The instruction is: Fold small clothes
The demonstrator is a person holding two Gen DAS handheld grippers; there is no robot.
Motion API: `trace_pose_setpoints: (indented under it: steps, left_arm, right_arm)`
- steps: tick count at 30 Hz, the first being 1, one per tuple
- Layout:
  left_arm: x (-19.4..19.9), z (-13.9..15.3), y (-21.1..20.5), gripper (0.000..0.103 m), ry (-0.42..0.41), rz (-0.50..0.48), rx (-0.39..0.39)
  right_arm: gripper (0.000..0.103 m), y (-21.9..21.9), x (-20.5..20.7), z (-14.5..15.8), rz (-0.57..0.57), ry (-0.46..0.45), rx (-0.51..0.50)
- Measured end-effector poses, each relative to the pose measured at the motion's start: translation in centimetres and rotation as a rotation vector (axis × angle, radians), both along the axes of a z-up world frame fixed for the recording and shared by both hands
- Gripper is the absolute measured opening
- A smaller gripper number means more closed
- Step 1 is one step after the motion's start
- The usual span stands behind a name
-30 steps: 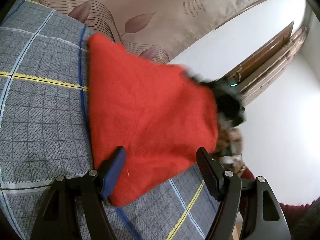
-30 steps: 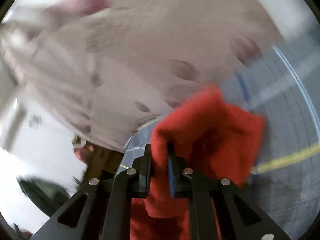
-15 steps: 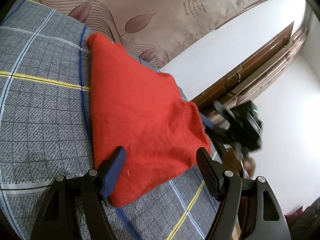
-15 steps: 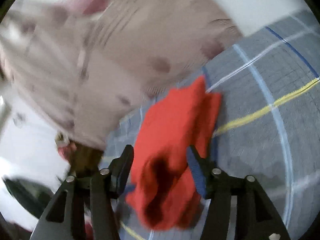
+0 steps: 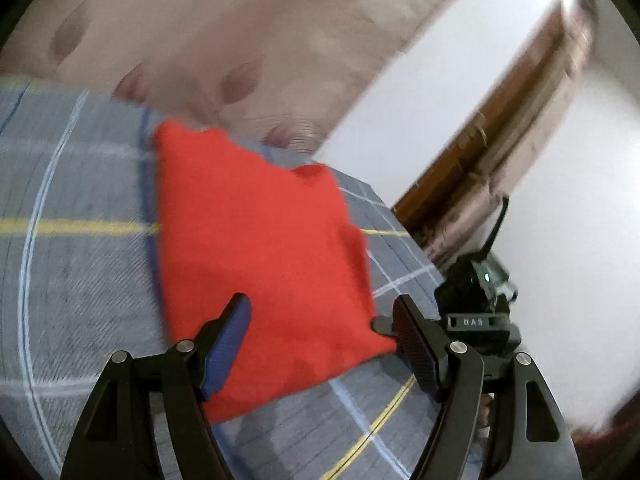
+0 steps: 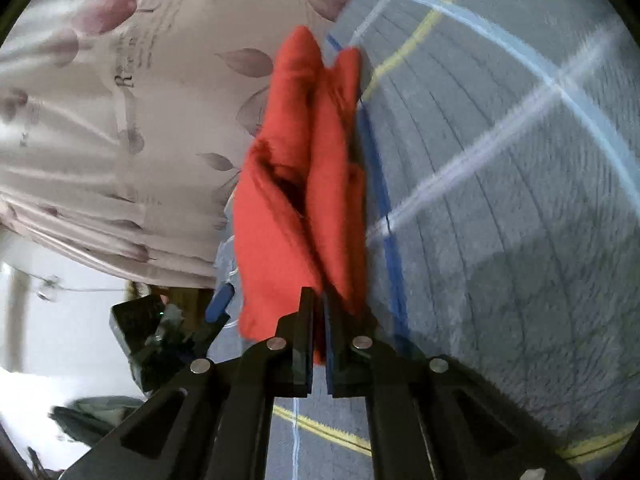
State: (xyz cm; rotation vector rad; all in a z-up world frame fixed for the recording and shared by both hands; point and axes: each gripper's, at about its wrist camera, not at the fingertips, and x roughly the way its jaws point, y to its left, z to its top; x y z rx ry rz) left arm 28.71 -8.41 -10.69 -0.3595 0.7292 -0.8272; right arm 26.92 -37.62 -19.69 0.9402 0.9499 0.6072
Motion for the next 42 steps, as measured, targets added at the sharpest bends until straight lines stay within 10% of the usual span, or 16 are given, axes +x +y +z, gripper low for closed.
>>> trace_pose_setpoints:
  steps: [9,11,13,14,20,22,23,28,30,34,42]
  left_arm:
    - [0.6,-2.5,-7.3,0.074,0.038,-0.127,0.132]
    - [0.4,-2.3,-7.7,0.074,0.025,-0.137,0.117]
    - [0.3,-2.5,-8.5,0.074,0.034,-0.152,0.128]
    - [0.2,-2.7,-8.9,0.074,0.036,-0.159,0.149]
    - [-0.4,-2.8,-9.2,0.074,0.032,-0.173,0.164]
    - [-0.3,-2.9,-9.0,0.074,0.042,-0.17,0.147]
    - [-0.3,-3.0,-8.8,0.074,0.047,-0.168,0.136]
    - [0.2,-3.2,-6.5,0.074,0.068,-0.131,-0.018]
    - [0.5,-3.5,-5.8,0.074,0.086,-0.116,-0.053]
    - [0.5,-3.7,-6.4,0.074,0.092,-0.134,-0.034]
    - [0.4,-3.7,-7.4,0.074,0.081,-0.153,0.034]
  right_arm:
    - [0.012,-0.7,0.9,4.9,-0.001,-0.135,-0.157]
    - [0.023,-1.2,2.5,6.8,-0.01,-0.162,-0.219]
    - [0.065,-1.1,4.9,8.5,0.001,-0.182,-0.291]
    - [0.07,-0.7,6.2,9.1,0.002,-0.183,-0.322]
    - [0.067,4.7,12.3,9.8,0.109,-0.13,-0.516]
    - [0.018,6.2,13.3,8.5,0.159,-0.079,-0.568]
    - [0.018,6.6,13.4,7.9,0.172,-0.073,-0.568]
    - [0.016,4.8,13.6,9.5,0.182,-0.235,-0.201]
    - [0.016,1.4,14.6,6.6,0.101,-0.159,-0.082]
    - [0.016,-1.4,14.4,1.0,0.066,-0.063,-0.002]
    - [0.028,-2.3,14.4,1.7,0.068,-0.083,0.005]
